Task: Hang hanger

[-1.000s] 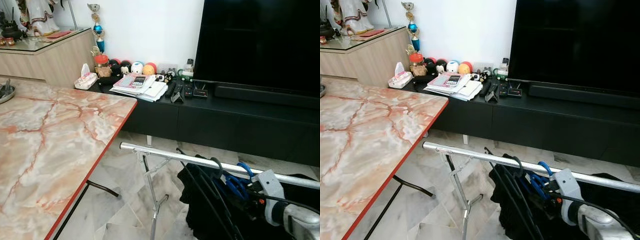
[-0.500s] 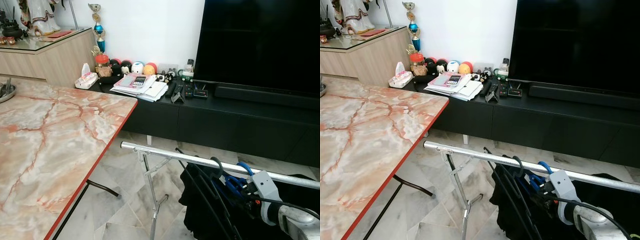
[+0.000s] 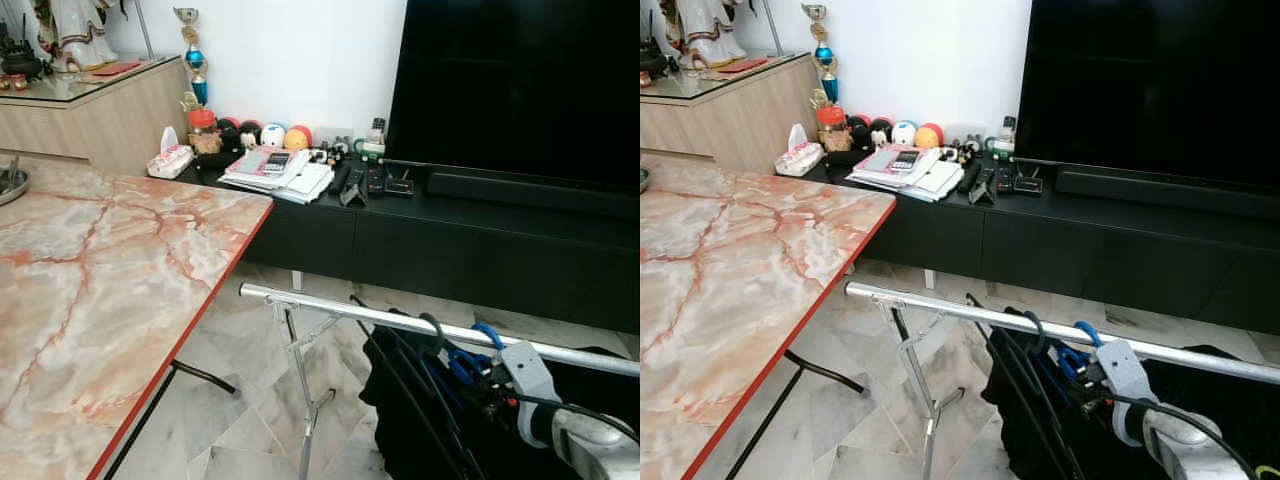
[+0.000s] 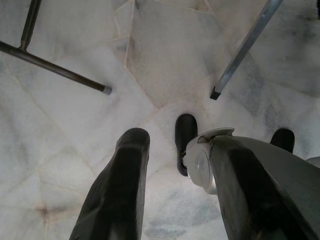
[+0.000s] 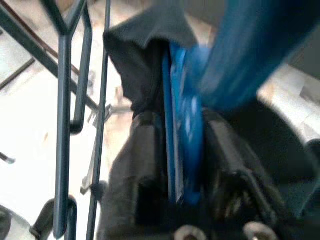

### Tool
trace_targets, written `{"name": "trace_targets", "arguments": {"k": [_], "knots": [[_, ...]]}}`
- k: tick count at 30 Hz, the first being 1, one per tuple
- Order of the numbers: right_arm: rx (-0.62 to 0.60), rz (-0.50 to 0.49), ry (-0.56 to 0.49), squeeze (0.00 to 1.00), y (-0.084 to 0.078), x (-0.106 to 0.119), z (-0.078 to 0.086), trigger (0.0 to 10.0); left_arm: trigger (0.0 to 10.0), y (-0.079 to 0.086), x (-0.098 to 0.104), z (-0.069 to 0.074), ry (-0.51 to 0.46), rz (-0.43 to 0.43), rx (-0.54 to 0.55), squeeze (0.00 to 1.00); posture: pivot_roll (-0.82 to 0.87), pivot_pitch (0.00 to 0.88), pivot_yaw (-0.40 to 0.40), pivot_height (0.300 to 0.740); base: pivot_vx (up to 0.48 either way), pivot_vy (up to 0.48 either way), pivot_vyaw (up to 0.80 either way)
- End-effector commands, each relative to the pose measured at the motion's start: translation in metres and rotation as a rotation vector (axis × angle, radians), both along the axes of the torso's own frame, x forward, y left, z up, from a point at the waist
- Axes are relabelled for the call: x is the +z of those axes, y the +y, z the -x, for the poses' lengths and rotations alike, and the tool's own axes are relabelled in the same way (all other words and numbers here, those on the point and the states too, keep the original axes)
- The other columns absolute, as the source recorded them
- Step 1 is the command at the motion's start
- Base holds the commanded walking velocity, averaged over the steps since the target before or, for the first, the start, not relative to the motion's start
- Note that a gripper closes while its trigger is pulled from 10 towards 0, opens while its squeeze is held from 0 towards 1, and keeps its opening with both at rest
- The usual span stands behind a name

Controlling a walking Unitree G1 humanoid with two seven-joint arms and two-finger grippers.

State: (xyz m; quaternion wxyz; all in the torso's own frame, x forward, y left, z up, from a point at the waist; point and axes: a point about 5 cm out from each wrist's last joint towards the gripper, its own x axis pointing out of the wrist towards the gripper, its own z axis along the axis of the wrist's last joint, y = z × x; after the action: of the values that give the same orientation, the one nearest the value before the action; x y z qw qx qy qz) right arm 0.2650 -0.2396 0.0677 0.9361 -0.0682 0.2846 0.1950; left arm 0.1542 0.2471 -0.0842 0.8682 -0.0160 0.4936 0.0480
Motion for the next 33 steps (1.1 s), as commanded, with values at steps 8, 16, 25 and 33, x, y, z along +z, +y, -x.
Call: {"name": "trace_targets", "arguments": {"k": [8,16,25,33], "knots": [[-0.006,-0.037,-0.020,0.00,0.008,0.000,-0.004,0.0,10.0,0.004,0.003,-0.006,0.003,-0.028,-0.044,0.00,0.00,0.000,0.012,0.740,0.000,0.000,0.00],[-0.003,-0.039,-0.002,0.00,0.018,-0.010,-0.009,0.0,10.0,0.005,0.011,-0.022,-0.023,-0.046,-0.061,0.00,0.03,0.000,0.033,0.740,0.000,0.000,0.00],[-0.212,-0.046,-0.114,0.00,0.015,-0.007,-0.020,0.0,10.0,0.006,0.019,-0.040,-0.047,-0.066,-0.087,0.00,0.02,0.000,0.061,0.740,0.000,0.000,0.00],[-0.369,-0.105,-0.137,0.00,0.023,-0.017,-0.001,0.0,10.0,0.005,0.025,-0.050,-0.060,-0.071,-0.114,0.00,0.01,0.000,0.075,0.740,0.000,0.000,0.00]]}}
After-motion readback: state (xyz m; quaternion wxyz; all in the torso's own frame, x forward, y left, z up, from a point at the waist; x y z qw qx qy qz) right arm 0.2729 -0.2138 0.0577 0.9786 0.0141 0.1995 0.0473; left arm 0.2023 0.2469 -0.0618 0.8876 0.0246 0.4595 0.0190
